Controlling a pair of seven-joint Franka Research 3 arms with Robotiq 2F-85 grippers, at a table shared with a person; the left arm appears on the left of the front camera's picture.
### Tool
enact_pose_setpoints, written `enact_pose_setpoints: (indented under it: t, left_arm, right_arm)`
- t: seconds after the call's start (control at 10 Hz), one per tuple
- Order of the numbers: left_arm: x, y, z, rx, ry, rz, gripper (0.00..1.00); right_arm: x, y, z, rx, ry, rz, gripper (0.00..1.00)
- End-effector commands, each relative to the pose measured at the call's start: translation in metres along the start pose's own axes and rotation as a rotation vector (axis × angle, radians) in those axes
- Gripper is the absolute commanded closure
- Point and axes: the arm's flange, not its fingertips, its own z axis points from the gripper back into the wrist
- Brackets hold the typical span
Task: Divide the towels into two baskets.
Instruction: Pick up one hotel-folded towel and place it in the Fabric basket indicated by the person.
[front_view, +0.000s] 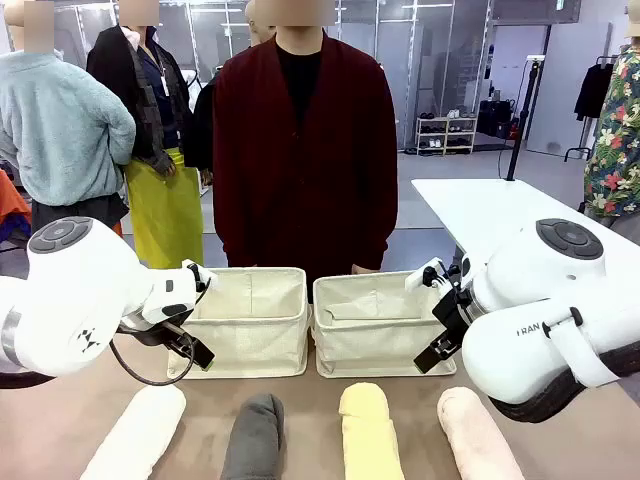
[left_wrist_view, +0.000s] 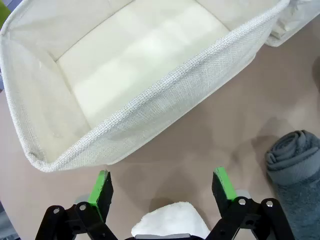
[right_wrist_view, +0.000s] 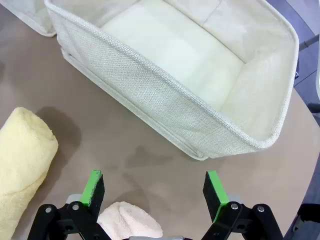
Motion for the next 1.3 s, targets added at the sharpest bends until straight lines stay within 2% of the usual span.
enact_pose_setpoints:
  t: [0.0, 1.2]
  left_arm:
    - [0.0001, -0.0002, 0.0000, 0.000, 0.000, 0.000, 0.00]
    - [0.0001, -0.0002, 0.0000, 0.000, 0.000, 0.000, 0.00]
  right_arm:
    - [0.0000, 0.0000, 0.0000, 0.000, 0.000, 0.000, 0.00]
    - [0.0000, 0.0000, 0.0000, 0.000, 0.000, 0.000, 0.00]
